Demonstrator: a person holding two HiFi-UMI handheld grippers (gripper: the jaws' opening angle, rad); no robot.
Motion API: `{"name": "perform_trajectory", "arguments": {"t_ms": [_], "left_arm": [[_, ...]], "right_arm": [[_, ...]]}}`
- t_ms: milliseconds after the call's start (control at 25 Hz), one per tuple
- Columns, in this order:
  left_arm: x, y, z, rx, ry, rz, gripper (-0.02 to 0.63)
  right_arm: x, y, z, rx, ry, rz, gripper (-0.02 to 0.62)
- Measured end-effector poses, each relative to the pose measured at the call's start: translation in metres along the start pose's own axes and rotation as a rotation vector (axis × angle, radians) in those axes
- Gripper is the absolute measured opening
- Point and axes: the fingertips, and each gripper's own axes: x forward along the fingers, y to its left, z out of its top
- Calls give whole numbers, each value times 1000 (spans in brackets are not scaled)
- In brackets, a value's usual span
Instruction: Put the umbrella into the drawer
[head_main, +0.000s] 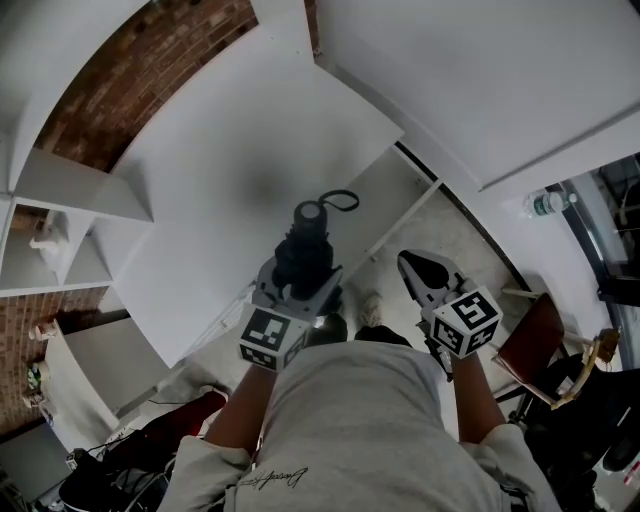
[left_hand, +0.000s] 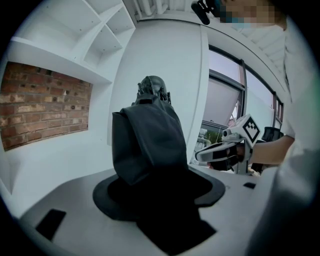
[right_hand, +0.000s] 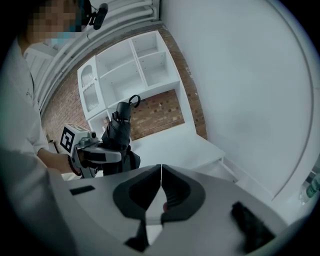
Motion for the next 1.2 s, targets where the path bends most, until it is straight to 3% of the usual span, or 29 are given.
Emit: {"name": "perform_trajectory", "arguments": {"t_ms": [320,640,1200], "left_arm": [[16,16,-11,-13,41,-16,287],[28,35,-16,37,71,-13,287],[48,48,-59,58,150,-23,286]], "right_arm": [[16,-9,-9,25,34,-5,28],[34,-9,-16,26,67,15,28],[43,-6,-24,51,76,33,28]]}}
